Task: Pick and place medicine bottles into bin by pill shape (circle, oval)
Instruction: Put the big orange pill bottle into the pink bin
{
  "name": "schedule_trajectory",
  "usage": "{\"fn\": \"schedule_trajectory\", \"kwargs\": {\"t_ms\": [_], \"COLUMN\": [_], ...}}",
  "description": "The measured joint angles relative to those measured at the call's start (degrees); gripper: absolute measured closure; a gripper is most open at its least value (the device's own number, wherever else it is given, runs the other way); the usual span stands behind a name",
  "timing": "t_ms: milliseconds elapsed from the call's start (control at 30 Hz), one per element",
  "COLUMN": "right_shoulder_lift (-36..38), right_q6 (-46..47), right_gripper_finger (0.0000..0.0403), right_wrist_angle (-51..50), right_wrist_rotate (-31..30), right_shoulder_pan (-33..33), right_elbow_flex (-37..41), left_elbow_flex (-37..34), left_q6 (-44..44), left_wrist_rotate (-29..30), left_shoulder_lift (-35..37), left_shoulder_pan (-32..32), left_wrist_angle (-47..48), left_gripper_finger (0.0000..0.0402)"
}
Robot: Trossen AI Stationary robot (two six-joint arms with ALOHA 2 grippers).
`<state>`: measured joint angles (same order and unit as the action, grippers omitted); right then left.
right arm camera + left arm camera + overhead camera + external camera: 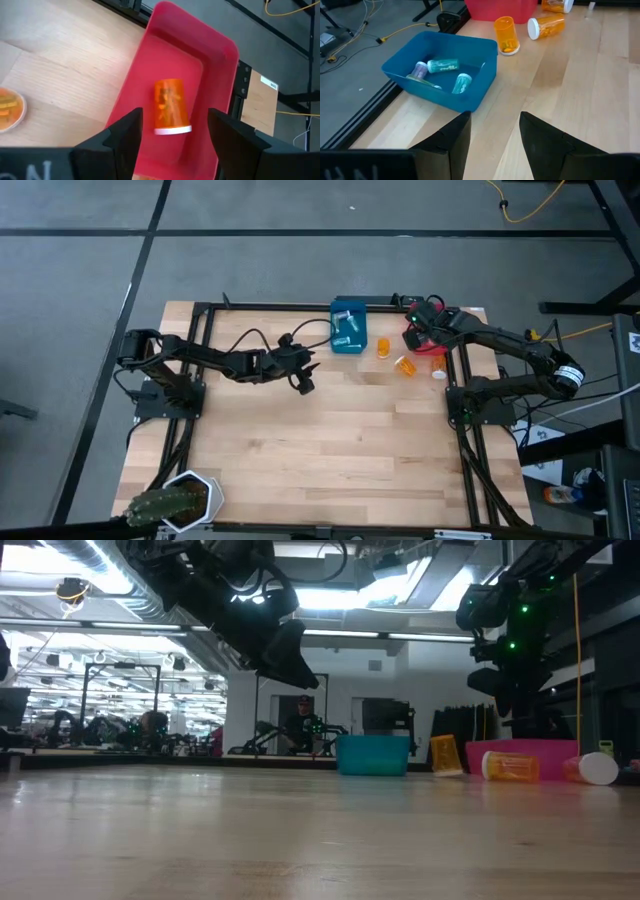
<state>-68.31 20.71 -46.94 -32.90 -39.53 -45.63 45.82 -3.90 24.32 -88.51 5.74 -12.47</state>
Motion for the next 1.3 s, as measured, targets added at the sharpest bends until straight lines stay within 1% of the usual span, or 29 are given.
{"fn": "schedule_trajectory", "kwargs": {"t_ms": [200,300,367,433,667,833,967,1133,1300], "right_shoulder_lift": [0.0,0.0,0.0,0.0,0.0,0.0,0.0,-2.0,-7.1], "right_q6": [1.6,0.8,-0.8,-2.8,-5.0,-8.2,-9.9,-9.3,-10.3], "right_gripper_finger": [0.0179,0.0179,0.0179,0.0179,0.0179,0.0179,0.0179,0.0179,0.0179], "right_wrist_angle": [0.1,1.1,2.1,3.6,9.2,9.3,9.3,9.3,9.4], "right_wrist_rotate": [0.4,4.8,8.3,10.5,16.6,18.8,22.3,22.2,22.0], "right_shoulder_pan": [0.0,0.4,1.0,2.1,7.5,10.6,12.0,12.7,13.1], "right_elbow_flex": [0.0,0.0,0.0,0.0,0.0,0.0,0.0,0.0,0.0], "left_elbow_flex": [0.0,0.0,0.0,0.0,0.0,0.0,0.0,0.0,0.0], "left_q6": [0.0,0.0,0.0,0.0,0.0,0.1,0.1,0.1,0.1], "left_wrist_rotate": [0.0,0.1,0.1,0.1,0.1,0.1,0.1,0.1,0.1], "left_shoulder_lift": [0.0,0.0,0.0,0.0,0.0,0.0,0.0,0.0,0.0], "left_shoulder_pan": [0.0,0.0,0.0,0.0,0.0,0.0,0.0,0.0,0.0], "left_wrist_angle": [0.0,0.0,0.0,0.0,0.0,0.0,0.0,0.0,0.0], "left_gripper_finger": [0.0239,0.0239,0.0239,0.0239,0.0239,0.0239,0.0239,0.0239,0.0239]}}
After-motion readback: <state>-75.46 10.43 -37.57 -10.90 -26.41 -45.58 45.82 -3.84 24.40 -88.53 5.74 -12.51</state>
